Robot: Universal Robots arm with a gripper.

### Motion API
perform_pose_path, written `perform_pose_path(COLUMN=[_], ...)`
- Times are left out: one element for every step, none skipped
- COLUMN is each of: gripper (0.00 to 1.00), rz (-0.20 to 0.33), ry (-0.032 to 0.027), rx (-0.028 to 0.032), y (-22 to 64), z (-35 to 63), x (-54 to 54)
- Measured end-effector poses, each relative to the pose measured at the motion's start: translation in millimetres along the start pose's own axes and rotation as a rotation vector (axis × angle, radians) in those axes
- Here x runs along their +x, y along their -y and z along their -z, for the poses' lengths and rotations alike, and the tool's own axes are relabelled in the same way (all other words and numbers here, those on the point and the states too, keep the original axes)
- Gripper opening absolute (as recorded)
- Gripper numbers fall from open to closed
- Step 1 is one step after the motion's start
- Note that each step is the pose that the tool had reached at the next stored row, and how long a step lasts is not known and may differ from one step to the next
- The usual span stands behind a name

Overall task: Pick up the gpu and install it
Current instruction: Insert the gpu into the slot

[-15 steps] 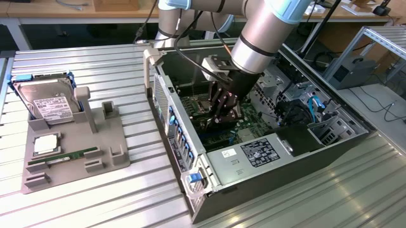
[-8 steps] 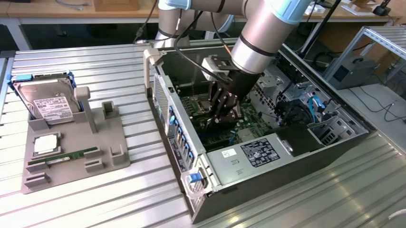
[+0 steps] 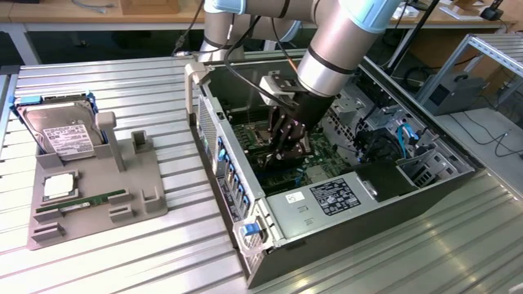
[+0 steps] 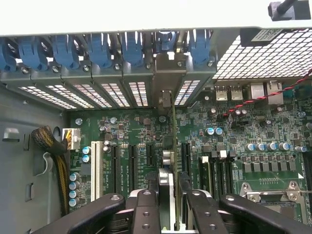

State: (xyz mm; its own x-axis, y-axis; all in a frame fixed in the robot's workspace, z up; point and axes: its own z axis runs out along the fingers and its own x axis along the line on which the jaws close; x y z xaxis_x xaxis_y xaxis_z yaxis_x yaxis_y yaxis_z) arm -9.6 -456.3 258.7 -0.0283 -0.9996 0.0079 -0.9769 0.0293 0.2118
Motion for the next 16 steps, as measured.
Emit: perform_pose_path(gripper=[0.27, 0.27, 0.27, 0.27, 0.27, 0.27, 0.27, 0.27, 0.27, 0.27, 0.27, 0.27, 0.27, 0.27, 0.27, 0.27], rz=[0.000, 0.000, 0.000, 0.000, 0.000, 0.000, 0.000, 0.000, 0.000, -0.001, -0.002, -0.003, -0.003, -0.003, -0.003, -0.003], ry=[0.0000, -0.0001, -0.0001, 0.0000, -0.0002, -0.0003, -0.0005, -0.0004, -0.0018, -0.0056, -0.0117, -0.0118, -0.0118, -0.0117, -0.0117, -0.0113], rx=[0.0000, 0.0000, 0.0000, 0.0000, 0.0000, -0.0001, -0.0001, 0.0000, 0.0001, 0.0002, 0.0003, 0.0004, 0.0003, 0.0003, 0.0003, 0.0006], y=[0.0, 0.0, 0.0, 0.1, 0.3, 0.4, 0.5, 0.6, 0.7, 0.9, 1.3, 1.5, 1.5, 1.5, 1.5, 1.6], z=[0.0, 0.0, -0.1, -0.5, -1.1, -1.7, -2.0, -2.3, -2.4, -2.5, -2.3, -2.3, -2.3, -2.3, -2.3, -2.4], x=[0.0, 0.0, 0.0, 0.0, 0.0, 0.0, 0.0, 0.0, 0.0, -0.1, 0.0, 0.0, 0.0, 0.0, 0.0, -0.1])
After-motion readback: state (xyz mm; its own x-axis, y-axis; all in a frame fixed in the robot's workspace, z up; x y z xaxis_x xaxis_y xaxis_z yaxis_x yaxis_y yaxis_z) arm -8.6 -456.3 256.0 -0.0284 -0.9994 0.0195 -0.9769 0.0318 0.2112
